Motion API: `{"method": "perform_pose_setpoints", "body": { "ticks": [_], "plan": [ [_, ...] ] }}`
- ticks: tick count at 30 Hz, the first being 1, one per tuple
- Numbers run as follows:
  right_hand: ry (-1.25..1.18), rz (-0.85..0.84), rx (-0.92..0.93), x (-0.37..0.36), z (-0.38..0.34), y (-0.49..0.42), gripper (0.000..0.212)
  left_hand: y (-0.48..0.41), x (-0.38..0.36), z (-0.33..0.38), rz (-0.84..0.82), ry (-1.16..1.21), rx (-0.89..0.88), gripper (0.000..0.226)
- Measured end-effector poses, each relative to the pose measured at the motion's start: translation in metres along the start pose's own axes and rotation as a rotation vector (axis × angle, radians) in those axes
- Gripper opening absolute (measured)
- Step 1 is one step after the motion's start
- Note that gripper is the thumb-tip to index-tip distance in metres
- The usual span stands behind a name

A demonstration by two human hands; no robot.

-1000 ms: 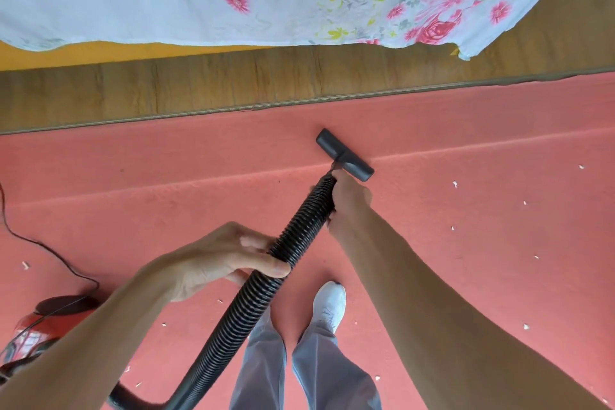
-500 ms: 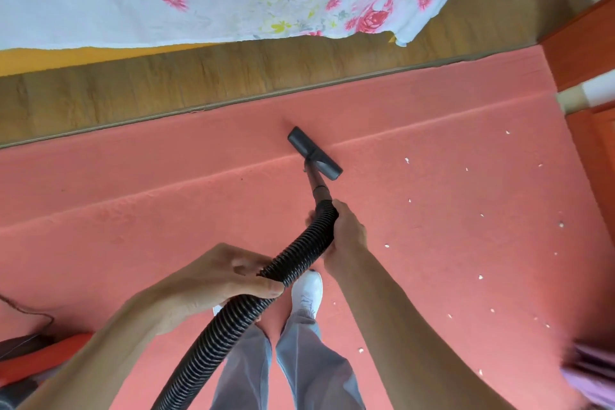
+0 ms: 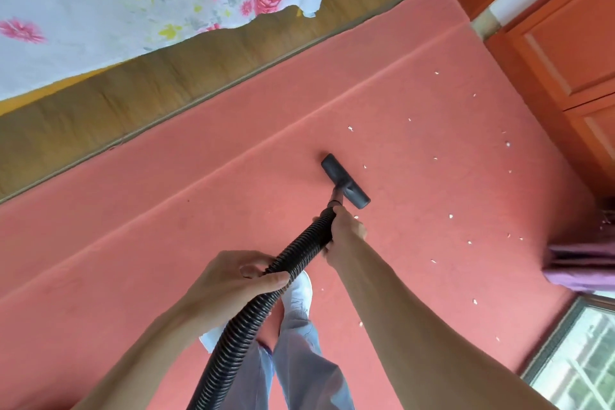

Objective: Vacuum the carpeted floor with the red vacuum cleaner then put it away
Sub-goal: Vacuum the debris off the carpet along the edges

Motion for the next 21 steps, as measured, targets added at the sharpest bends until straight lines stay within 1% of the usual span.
{"method": "perform_pose_setpoints", "body": {
  "ticks": [4,7,14,17,21],
  "plan": [
    [0.021,-0.007,-0.005,0.010,-0.017,-0.029,0.019,-0.024,-0.020,0.004,0.007,-0.015,0.031,0.015],
    [-0.002,-0.008,-0.006,0.014,-0.034,-0.047,0.025,-0.044,-0.037,0.011,0.013,-0.044,0.043,0.019],
    [-0.030,-0.027,-0.017,0.023,-0.069,-0.062,0.017,-0.074,-0.057,0.029,0.038,-0.071,0.022,0.021],
    [0.032,-0.025,-0.009,0.027,-0.068,-0.057,0.018,-0.066,-0.048,0.037,-0.023,-0.040,0.051,0.018],
    [0.140,-0.056,-0.014,0.022,-0.070,-0.039,0.026,-0.053,-0.029,0.049,-0.126,0.009,0.092,0.012]
  ]
}}
Point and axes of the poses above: each hand's wrist, its own y-axis away from the middle knuckle, its own x-axis out of the back of the hand, z = x × y, the point moved 5 cm from there along -y, towards the middle knuckle, and after that the axes turned 5 degrees about -x, right-handed, at the moved point
